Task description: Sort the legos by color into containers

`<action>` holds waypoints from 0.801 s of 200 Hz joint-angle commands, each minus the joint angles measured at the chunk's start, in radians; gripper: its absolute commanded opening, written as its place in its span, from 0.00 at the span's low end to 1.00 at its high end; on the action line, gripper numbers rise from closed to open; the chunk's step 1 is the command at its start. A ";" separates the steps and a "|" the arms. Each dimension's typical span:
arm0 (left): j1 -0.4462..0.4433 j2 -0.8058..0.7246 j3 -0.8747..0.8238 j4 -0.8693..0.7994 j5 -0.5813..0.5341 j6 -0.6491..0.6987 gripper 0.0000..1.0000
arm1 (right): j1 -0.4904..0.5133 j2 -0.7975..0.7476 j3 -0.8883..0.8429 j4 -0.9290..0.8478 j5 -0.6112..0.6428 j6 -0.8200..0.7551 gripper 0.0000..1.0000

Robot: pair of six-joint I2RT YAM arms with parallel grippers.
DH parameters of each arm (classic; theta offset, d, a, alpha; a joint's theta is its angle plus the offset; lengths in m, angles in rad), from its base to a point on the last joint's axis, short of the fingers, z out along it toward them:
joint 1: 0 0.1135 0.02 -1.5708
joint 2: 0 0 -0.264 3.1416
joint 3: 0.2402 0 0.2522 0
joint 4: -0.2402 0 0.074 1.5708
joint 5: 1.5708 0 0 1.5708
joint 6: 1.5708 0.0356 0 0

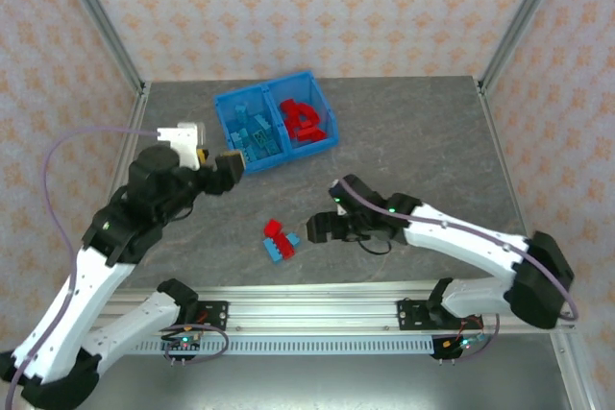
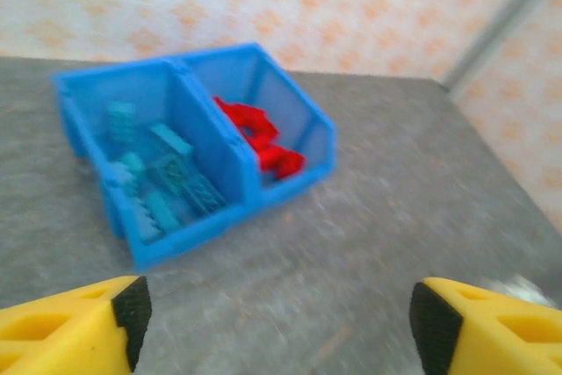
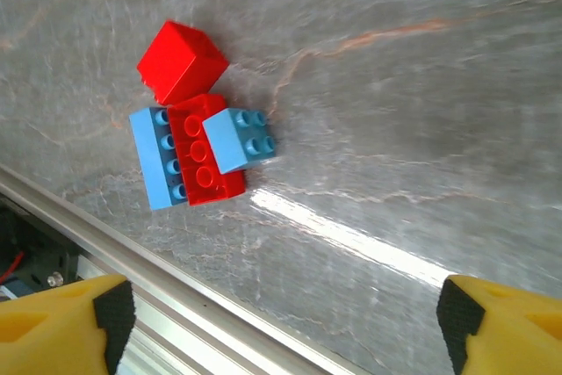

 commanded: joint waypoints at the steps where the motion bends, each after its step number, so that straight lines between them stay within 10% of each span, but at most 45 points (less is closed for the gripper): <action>1: 0.001 -0.091 -0.077 -0.191 0.325 0.366 0.90 | 0.045 0.119 0.068 0.084 0.008 -0.059 0.87; 71: -0.002 -0.331 -0.325 -0.170 0.446 0.722 0.99 | 0.065 0.370 0.154 0.157 -0.055 -0.115 0.81; 160: -0.002 -0.465 -0.493 -0.089 0.516 0.825 0.99 | 0.065 0.459 0.194 0.100 0.099 -0.082 0.53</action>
